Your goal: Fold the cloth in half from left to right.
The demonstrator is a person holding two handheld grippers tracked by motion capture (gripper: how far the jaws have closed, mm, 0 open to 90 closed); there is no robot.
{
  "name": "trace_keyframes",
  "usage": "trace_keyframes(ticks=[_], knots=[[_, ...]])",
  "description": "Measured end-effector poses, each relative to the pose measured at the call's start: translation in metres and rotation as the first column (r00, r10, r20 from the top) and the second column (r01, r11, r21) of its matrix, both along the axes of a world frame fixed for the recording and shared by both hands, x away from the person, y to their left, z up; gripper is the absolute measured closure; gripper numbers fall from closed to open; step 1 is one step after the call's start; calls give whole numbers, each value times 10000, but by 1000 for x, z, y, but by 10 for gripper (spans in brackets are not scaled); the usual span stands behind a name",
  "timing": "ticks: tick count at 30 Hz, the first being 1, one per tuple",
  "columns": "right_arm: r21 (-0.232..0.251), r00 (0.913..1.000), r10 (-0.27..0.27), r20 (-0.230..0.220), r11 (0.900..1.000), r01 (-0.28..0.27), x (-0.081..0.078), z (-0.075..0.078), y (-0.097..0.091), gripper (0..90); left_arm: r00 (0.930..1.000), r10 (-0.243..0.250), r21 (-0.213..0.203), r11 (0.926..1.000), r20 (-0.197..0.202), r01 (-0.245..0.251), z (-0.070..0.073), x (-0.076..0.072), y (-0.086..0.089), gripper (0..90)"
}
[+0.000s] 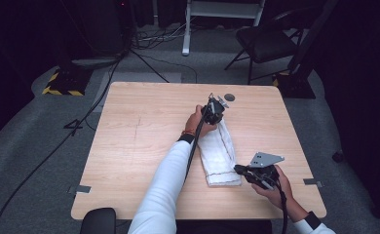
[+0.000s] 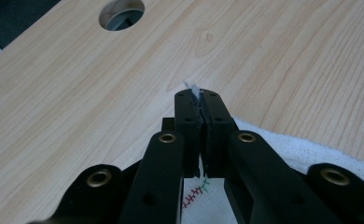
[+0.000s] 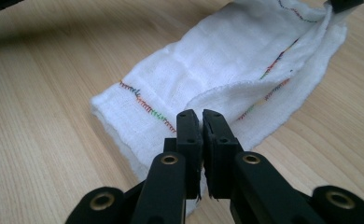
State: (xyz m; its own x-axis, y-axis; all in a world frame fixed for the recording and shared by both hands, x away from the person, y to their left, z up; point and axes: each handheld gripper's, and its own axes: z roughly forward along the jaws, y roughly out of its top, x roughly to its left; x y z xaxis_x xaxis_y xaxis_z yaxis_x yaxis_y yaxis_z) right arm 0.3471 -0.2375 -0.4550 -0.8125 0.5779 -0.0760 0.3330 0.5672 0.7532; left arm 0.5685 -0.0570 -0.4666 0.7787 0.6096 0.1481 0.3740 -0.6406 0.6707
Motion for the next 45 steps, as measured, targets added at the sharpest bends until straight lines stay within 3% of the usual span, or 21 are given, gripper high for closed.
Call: trace_keyframes(ticks=[3, 9, 16, 20, 23, 26, 29, 32, 36, 39, 43, 45], knots=[[-164, 9999, 86, -138, 9998, -89, 1, -4, 2, 851, 9995, 330, 12, 9995, -8, -330, -2, 1, -1, 787], [-606, 9995, 62, -298, 9981, -80, 1, -10, 6, 742, 9992, 386, -145, 9992, 119, -385, 3, -7, 6, 626], [-329, 9987, -460, -222, 9984, 453, 1, -5, 1, 603, 9963, 603, -335, 9977, 611, -583, 18, -27, 21, 407], [-355, 9980, -569, -282, 9978, 558, -1, -5, -4, 530, 9954, 705, -749, 9950, 641, -657, 34, -35, 30, 294], [-336, 9977, -589, -338, 9978, 578, -1, -5, -8, 501, 9928, 879, -1193, 9898, 816, -778, 45, -37, 36, 268], [-246, 9959, -813, -392, 9965, 803, 1, -5, -11, 492, 9899, 1038, -1149, 9891, 961, -926, 52, -33, 33, 261], [-308, 9959, -848, -319, 9960, 838, 1, -4, -11, 488, 9885, 1114, -1048, 9894, 1023, -1006, 52, -26, 27, 256], [-391, 9963, -834, -219, 9958, 825, 1, -4, -11, 472, 9894, 1137, -1223, 9872, 902, -1023, 51, -17, 23, 241], [-381, 9958, -888, -232, 9954, 879, 3, -5, -12, 448, 9854, 1512, -1431, 9799, 780, -1390, 49, -6, 17, 226], [-383, 9967, -804, -125, 9961, 799, 3, -5, -14, 446, 9904, 1193, -1555, 9820, 696, -1074, 50, -11, 16, 220], [-611, 9961, -883, -13, 9942, 880, 8, -4, -19, 446, 9933, 717, -1085, 9922, 907, -617, 47, -27, 22, 220], [-627, 9942, -1060, 157, 9923, 1068, 13, -1, -27, 445, 9952, 523, -1127, 9927, 833, -428, 46, -36, 29, 219]])
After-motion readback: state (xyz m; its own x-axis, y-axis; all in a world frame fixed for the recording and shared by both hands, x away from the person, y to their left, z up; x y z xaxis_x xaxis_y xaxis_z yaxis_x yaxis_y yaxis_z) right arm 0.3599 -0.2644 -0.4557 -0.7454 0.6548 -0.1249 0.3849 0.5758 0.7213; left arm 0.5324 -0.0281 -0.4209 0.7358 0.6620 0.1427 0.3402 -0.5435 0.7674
